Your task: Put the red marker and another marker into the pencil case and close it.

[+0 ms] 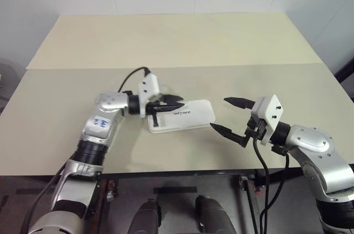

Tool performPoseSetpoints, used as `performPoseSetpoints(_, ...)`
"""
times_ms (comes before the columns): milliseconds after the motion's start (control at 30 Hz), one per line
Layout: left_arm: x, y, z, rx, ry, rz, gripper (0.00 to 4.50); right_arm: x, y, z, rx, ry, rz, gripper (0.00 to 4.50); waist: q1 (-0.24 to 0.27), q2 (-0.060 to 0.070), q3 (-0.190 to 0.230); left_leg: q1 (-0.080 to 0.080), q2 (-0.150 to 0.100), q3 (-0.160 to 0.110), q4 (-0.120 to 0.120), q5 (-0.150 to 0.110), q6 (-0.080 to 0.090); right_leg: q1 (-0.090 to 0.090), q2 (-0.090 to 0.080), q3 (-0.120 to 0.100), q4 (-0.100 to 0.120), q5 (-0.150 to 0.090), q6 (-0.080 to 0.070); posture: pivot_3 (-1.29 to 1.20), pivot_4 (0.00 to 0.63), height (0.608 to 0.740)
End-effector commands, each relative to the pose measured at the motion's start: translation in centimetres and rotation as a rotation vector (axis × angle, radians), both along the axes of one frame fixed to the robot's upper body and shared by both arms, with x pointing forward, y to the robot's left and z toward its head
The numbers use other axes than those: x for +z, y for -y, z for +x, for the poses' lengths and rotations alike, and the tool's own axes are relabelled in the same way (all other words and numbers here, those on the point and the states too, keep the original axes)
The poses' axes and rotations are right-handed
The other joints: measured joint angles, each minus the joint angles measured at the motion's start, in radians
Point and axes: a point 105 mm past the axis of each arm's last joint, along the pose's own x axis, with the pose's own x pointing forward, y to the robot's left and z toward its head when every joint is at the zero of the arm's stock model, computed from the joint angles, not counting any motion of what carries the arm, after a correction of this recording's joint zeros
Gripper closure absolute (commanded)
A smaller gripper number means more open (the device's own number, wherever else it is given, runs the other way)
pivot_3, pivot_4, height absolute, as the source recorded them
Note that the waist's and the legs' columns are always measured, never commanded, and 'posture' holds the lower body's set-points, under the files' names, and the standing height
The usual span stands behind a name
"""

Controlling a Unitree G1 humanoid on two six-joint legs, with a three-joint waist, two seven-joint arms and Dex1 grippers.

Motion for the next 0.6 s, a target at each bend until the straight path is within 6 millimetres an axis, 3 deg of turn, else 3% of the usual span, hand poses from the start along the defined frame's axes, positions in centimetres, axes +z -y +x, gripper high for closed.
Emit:
performPoseSetpoints(33, 1.5, -3.1, -0.8, 0.030, 0.027, -0.026, 2.53, 0.7, 0.4, -0.1, 0.028, 0.023, -0.019, 0.00, -0.001, 0.000, 0.000, 0.000, 0.000, 0.000, 0.000, 0.000, 0.000, 0.000, 0.000, 0.000, 0.000, 0.000, 0.000, 0.00, 0.150, 0.740)
performPoseSetpoints(267, -0.3, -8.3, -2.3, 0.113, -0.025, 0.051, 0.10, 0.7, 2.3, 0.9, -0.019, 0.049, -0.039, 0.00, 0.003, 0.000, 0.000, 0.001, 0.000, 0.000, -0.001, 0.000, 0.000, 0.000, -0.001, 0.000, -0.001, 0.000, -0.001, 0.00, 0.150, 0.740)
performPoseSetpoints(400, -1.2, -8.7, -3.2, 0.112, -0.072, 0.055, 0.05, 1.2, 4.0, 1.3, -0.086, 0.077, -0.016, 0.00, 0.005, 0.000, 0.000, 0.000, 0.000, 0.000, 0.000, 0.000, 0.000, 0.000, -0.002, -0.001, -0.001, 0.000, -0.001, 0.00, 0.150, 0.740)
performPoseSetpoints(533, -1.5, -9.2, -3.4, 0.122, -0.074, 0.053, 0.05, 1.3, 4.2, 1.2, -0.103, 0.079, -0.011, 0.00, 0.003, 0.000, 0.000, 0.000, 0.000, 0.000, -0.001, 0.000, 0.000, 0.000, -0.002, -0.001, -0.001, 0.000, -0.001, 0.00, 0.150, 0.740)
performPoseSetpoints(600, -1.6, -8.5, -3.4, 0.116, -0.069, 0.051, 0.05, 1.2, 5.0, 0.9, -0.106, 0.068, -0.026, 0.00, 0.002, 0.000, 0.000, 0.000, 0.000, 0.000, -0.001, 0.000, 0.000, 0.000, -0.002, -0.001, -0.001, 0.000, -0.001, 0.00, 0.150, 0.740)
